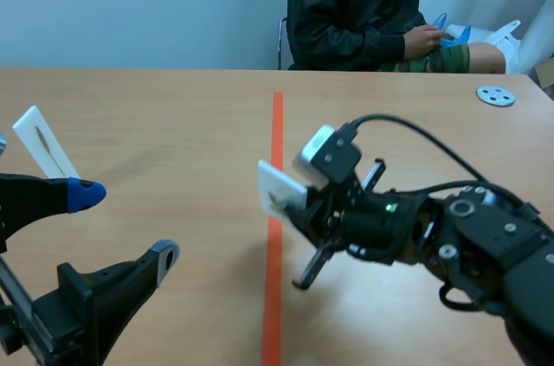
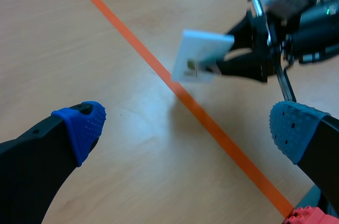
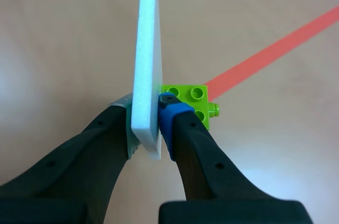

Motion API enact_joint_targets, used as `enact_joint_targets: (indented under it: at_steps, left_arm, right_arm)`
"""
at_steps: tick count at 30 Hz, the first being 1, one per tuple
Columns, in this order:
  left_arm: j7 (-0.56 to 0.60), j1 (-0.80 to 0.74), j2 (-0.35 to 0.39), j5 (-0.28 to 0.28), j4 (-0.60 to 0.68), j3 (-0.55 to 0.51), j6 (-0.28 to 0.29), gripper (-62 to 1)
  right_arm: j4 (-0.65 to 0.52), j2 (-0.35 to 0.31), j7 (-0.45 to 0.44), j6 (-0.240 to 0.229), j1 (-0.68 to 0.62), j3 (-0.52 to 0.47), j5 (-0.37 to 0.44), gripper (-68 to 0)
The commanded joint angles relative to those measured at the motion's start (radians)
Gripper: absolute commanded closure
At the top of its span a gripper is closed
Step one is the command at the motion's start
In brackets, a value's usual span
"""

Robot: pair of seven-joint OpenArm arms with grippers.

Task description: Sort the leaf by its shape. The table is split by an orange tape line. A compound leaf with several leaflets goes to the left side, a simple leaf with one blade goes to the right side. Return to the home posture when a red brick is placed on the table.

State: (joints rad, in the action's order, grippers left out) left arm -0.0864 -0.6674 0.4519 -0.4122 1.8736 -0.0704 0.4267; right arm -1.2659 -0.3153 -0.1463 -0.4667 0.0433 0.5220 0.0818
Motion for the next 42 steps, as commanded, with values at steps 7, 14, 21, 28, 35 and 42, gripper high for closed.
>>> enact_joint_targets:
  at_steps: [7, 14, 21, 28, 35, 42]
  left_arm:
    - [0.014, 0.000, 0.001, -0.010, 0.006, -0.005, 0.005, -62.3]
    - [0.015, 0.000, 0.001, -0.010, 0.006, -0.005, 0.005, -62.3]
    - [0.014, 0.000, 0.000, -0.010, 0.006, -0.005, 0.005, -62.3]
    - [0.015, 0.000, 0.000, -0.010, 0.006, -0.005, 0.005, -62.3]
    - [0.015, 0.000, 0.000, -0.010, 0.006, -0.005, 0.005, -62.3]
    - [0.014, 0.000, 0.000, -0.010, 0.006, -0.005, 0.005, -62.3]
  right_arm:
    - [-0.097, -0.015, 0.083, 0.000, -0.049, -0.284, 0.177, -3.1]
    - [-0.097, -0.051, 0.148, 0.003, -0.046, -0.467, 0.294, -3.1]
    - [-0.087, -0.128, 0.152, 0.112, -0.002, -0.487, 0.292, -3.0]
    - [0.024, -0.128, 0.159, 0.198, 0.065, -0.486, 0.289, -3.0]
    - [0.219, -0.109, 0.140, 0.225, 0.159, -0.486, 0.315, -3.0]
    - [0.394, -0.071, 0.132, 0.266, 0.254, -0.484, 0.322, -3.0]
